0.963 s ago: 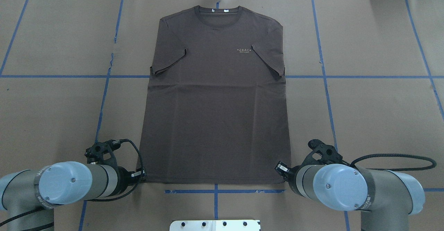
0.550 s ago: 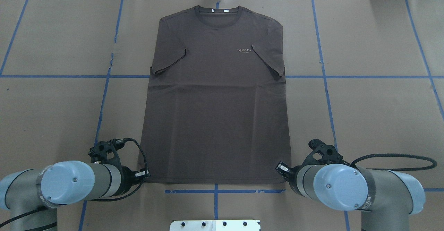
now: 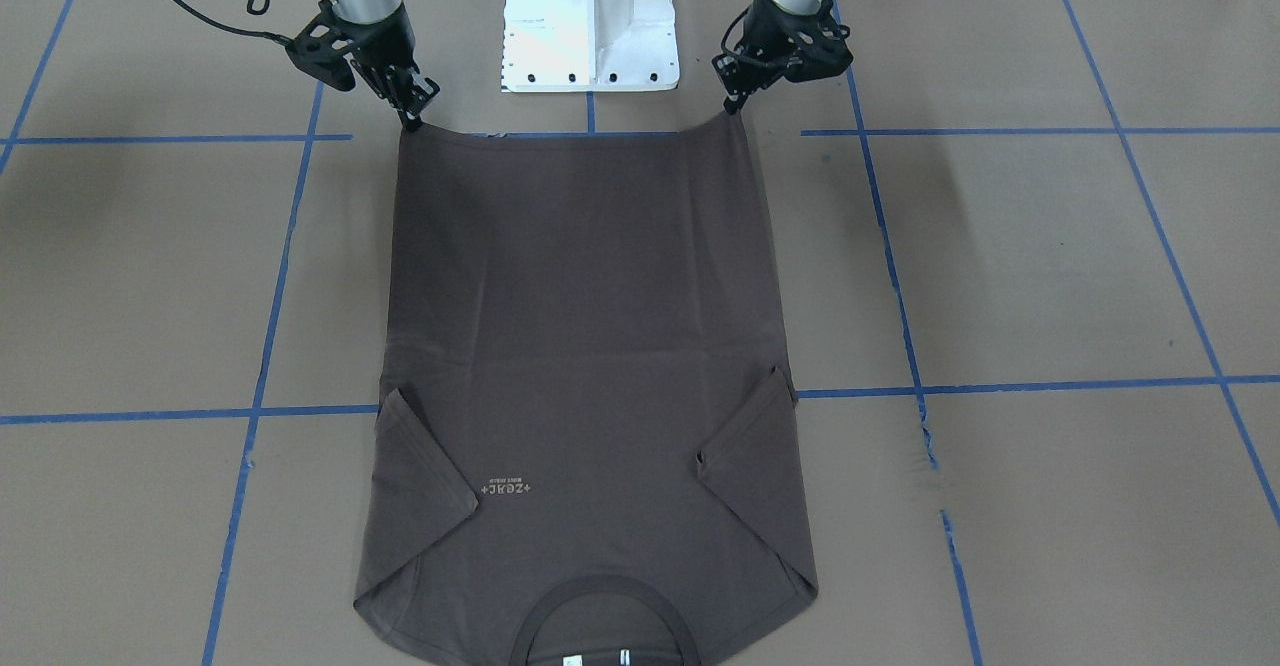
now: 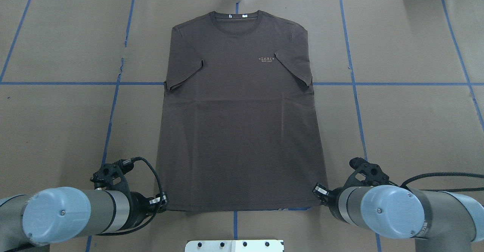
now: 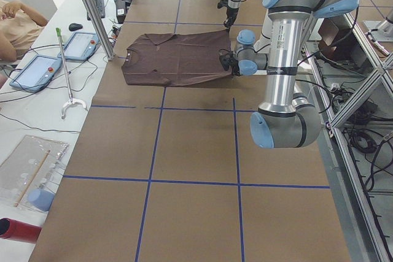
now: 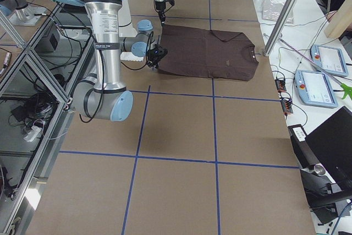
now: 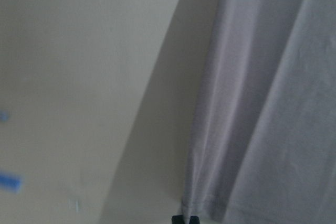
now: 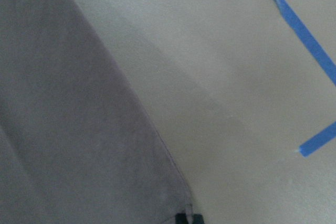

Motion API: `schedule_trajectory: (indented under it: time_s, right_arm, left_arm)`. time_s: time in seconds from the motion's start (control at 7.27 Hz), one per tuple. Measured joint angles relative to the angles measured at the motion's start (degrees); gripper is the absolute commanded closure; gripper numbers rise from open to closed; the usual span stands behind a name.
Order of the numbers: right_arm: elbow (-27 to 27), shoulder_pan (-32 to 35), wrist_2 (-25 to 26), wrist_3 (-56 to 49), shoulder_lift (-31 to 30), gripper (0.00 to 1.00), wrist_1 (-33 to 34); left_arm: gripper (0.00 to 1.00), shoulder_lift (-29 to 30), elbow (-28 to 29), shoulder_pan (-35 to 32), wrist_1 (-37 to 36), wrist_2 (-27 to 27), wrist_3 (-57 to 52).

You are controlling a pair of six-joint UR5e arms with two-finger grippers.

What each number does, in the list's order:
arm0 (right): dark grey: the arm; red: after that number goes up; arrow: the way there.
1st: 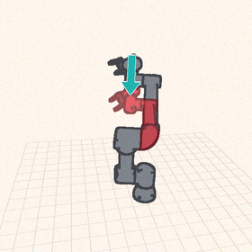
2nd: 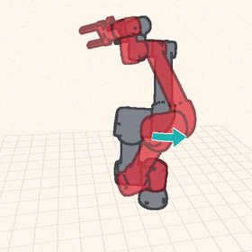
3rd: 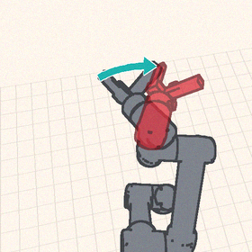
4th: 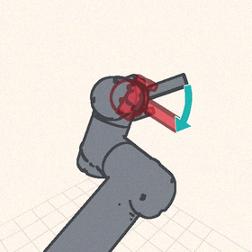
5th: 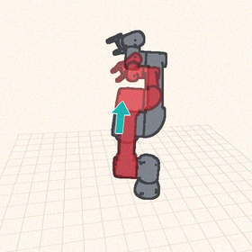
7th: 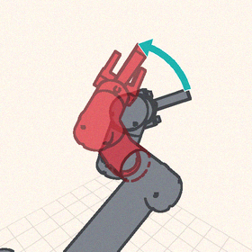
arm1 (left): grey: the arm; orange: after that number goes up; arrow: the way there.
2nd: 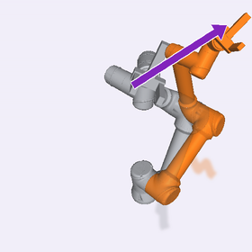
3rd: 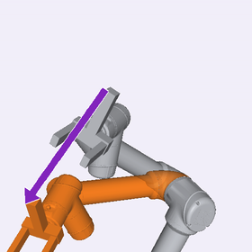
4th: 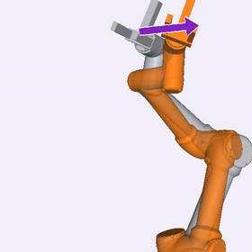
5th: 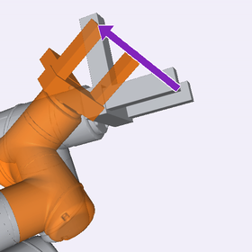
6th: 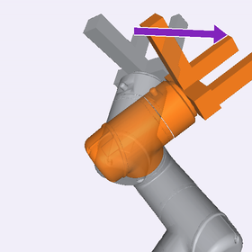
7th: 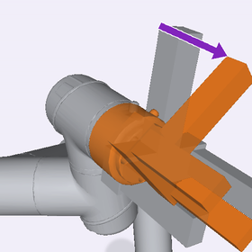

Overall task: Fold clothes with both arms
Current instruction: 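Grasp the shirt hem corners with both grippers, then lift the hem with both grippers and fold it toward the collar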

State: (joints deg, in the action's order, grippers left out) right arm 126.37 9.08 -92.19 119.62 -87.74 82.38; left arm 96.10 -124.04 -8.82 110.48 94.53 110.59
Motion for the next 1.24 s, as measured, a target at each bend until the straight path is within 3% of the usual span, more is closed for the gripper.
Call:
schedule_trajectory:
  time_s: [0.41,0.69,0.96,1.24]
  right_arm:
    - [6.45,-0.23,-7.93,0.06,-3.92,1.0,0.04]
    - [5.95,4.64,-8.25,-2.35,-1.96,1.0,-0.02]
    - [-2.07,13.08,-7.74,-11.45,6.55,1.0,-0.04]
    - [-14.68,21.61,-7.72,-21.15,16.37,1.0,-0.25]
  left_arm:
    - [1.0,0.95,-7.44,6.59,-10.05,0.54,10.32]
    - [1.0,4.87,-8.04,2.53,-14.91,1.28,5.54]
    - [1.0,10.5,-3.24,-7.7,-15.83,2.1,-3.91]
    - [1.0,15.12,6.76,-18.79,-14.4,2.15,-13.4]
